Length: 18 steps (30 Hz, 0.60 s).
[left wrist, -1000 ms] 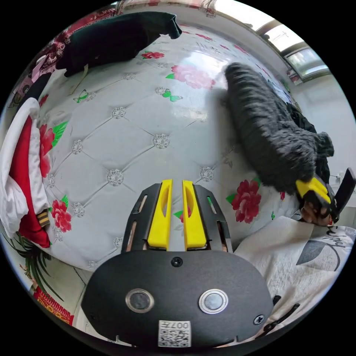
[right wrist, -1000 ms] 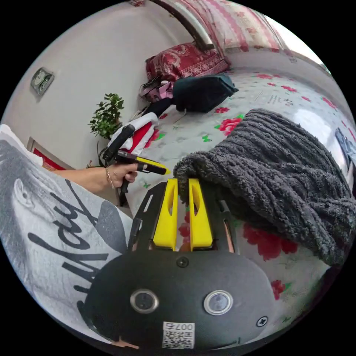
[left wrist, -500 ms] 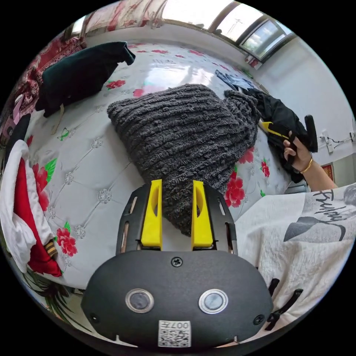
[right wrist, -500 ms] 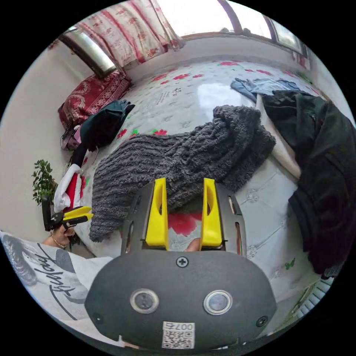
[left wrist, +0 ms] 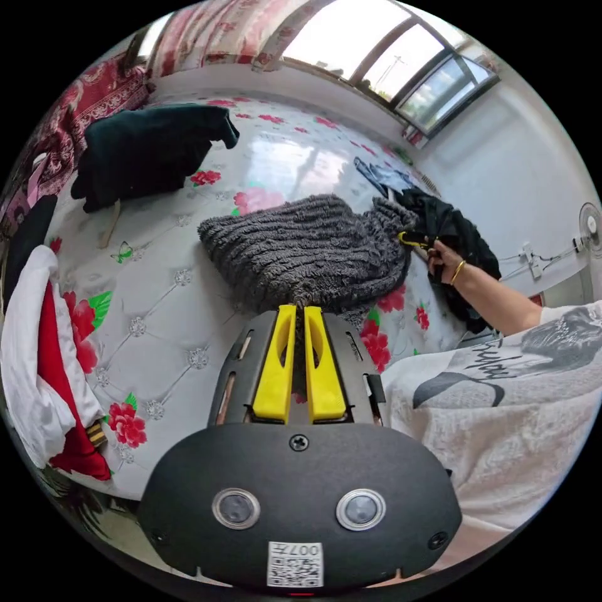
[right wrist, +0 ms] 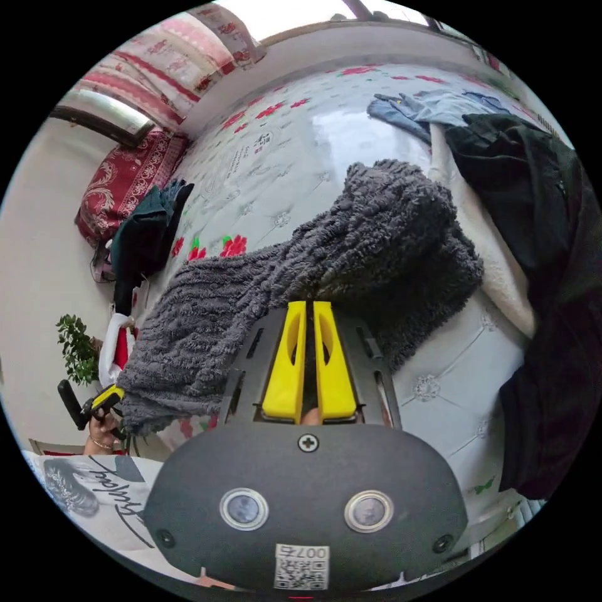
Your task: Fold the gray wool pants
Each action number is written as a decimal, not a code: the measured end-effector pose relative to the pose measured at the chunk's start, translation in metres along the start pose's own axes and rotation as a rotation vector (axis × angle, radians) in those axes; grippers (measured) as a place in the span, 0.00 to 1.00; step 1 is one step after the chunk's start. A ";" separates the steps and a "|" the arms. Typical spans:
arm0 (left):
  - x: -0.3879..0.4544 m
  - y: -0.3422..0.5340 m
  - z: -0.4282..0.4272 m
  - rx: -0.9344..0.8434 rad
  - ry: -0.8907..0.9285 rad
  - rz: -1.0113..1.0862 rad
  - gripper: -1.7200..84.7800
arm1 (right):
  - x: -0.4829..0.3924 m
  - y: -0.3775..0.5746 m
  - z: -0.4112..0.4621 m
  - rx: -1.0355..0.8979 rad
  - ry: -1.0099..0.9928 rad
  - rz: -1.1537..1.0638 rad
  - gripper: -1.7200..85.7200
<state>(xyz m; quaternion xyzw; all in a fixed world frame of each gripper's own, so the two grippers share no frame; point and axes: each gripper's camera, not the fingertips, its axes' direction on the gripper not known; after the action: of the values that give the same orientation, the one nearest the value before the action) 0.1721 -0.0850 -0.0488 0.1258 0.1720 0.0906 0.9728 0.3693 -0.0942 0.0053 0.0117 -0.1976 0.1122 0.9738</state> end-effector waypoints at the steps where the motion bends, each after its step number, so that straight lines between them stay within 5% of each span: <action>1: -0.008 0.000 -0.021 0.056 0.016 -0.030 0.02 | -0.003 0.002 -0.011 0.045 -0.029 -0.013 0.03; 7: -0.045 -0.044 -0.122 0.331 0.093 -0.060 0.01 | -0.035 -0.023 -0.159 0.406 -0.229 -0.134 0.02; 11: -0.001 -0.079 -0.211 0.518 0.062 0.115 0.01 | -0.089 -0.005 -0.289 0.703 -0.293 -0.343 0.02; 18: 0.124 -0.040 -0.268 0.399 -0.031 0.573 0.03 | -0.084 0.130 -0.401 0.886 -0.154 -0.410 0.02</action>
<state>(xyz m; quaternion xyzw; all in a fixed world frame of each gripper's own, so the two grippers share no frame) 0.1962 -0.0388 -0.3421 0.3582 0.1292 0.3227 0.8665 0.4179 0.0410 -0.3998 0.4714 -0.1957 -0.0097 0.8599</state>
